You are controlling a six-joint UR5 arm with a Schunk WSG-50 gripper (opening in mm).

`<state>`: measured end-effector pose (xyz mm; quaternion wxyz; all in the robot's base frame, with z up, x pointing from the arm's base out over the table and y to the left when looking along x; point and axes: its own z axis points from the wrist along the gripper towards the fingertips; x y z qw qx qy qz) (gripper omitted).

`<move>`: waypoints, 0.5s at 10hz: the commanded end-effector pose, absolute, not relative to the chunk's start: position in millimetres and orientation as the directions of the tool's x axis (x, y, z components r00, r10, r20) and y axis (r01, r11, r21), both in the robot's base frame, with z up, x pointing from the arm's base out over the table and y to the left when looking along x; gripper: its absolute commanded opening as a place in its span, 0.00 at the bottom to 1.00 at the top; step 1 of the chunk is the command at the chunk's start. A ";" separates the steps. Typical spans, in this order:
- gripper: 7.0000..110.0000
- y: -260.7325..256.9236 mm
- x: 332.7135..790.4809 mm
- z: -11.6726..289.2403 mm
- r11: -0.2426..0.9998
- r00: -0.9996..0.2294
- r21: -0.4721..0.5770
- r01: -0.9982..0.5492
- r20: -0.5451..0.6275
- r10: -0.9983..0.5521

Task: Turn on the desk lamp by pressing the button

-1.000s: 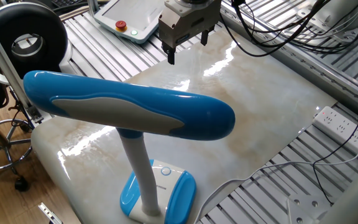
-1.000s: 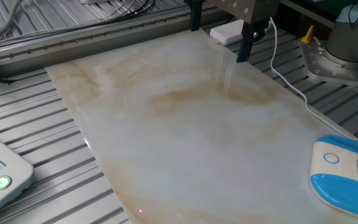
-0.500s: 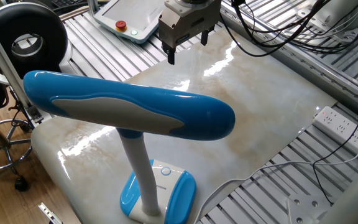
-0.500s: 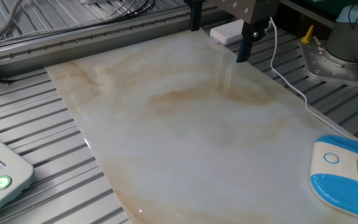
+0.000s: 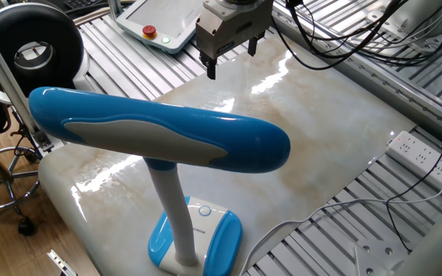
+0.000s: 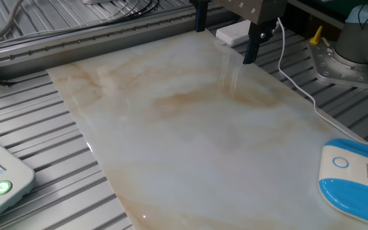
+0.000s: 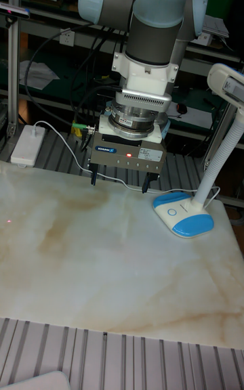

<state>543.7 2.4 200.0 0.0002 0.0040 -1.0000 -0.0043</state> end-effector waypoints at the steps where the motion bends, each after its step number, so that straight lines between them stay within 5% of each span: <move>1: 0.99 -16.6 574.2 202.4 0.915 -0.914 -0.118 -0.387 -0.082 -0.397; 2: 0.99 -13.2 571.8 201.0 0.931 -0.929 -0.099 -0.352 -0.080 -0.360; 3: 0.36 -12.5 567.7 199.6 0.946 -0.946 -0.087 -0.312 -0.063 -0.318; 5: 0.36 -13.6 568.7 200.0 0.948 -0.949 -0.094 -0.304 -0.063 -0.310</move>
